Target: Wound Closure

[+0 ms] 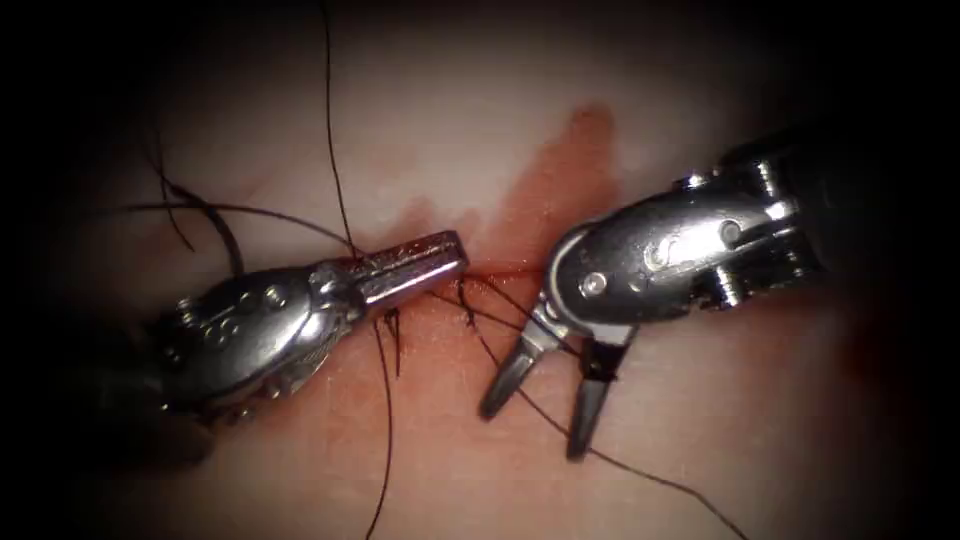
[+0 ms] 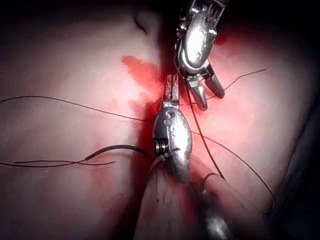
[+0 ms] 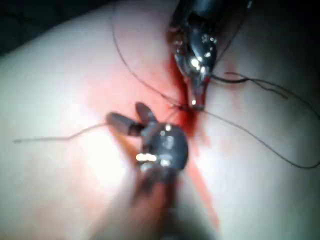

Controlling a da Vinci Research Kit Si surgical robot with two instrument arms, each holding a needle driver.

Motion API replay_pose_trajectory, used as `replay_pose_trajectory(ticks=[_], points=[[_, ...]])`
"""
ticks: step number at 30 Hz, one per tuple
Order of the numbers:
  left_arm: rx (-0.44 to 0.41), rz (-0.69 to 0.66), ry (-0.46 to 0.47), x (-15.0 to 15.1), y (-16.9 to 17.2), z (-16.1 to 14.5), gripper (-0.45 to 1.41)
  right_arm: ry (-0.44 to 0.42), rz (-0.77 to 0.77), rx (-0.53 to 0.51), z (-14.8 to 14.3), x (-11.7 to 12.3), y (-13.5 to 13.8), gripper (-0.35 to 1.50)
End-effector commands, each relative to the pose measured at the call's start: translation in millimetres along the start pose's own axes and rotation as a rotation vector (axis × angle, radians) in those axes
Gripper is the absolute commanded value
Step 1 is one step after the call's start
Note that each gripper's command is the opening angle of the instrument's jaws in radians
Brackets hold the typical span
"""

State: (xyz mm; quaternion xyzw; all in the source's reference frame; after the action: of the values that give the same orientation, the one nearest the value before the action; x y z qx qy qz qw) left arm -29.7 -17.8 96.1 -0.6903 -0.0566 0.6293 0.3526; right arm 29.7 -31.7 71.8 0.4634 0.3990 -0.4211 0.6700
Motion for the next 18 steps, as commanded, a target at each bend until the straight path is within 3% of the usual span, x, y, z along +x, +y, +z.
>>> replay_pose_trajectory(ticks=[1, 8, 18], points=[[-0.002, -0.002, 0.0, -0.7, 0.2, 0.3, -0.45, -0.01, -0.008, 0.011, 1.1, -0.3, 0.6, 0.52], [-0.001, -0.007, -0.003, -0.8, 0.2, 0.2, -0.45, -0.061, -0.018, 0.029, 0.8, -0.8, 0.7, 0.49], [-0.002, -0.011, -0.003, -1.1, 0.3, 0.1, -0.45, -0.116, -0.025, 0.08, -2.8, -0.3, 1.3, 0.44]])
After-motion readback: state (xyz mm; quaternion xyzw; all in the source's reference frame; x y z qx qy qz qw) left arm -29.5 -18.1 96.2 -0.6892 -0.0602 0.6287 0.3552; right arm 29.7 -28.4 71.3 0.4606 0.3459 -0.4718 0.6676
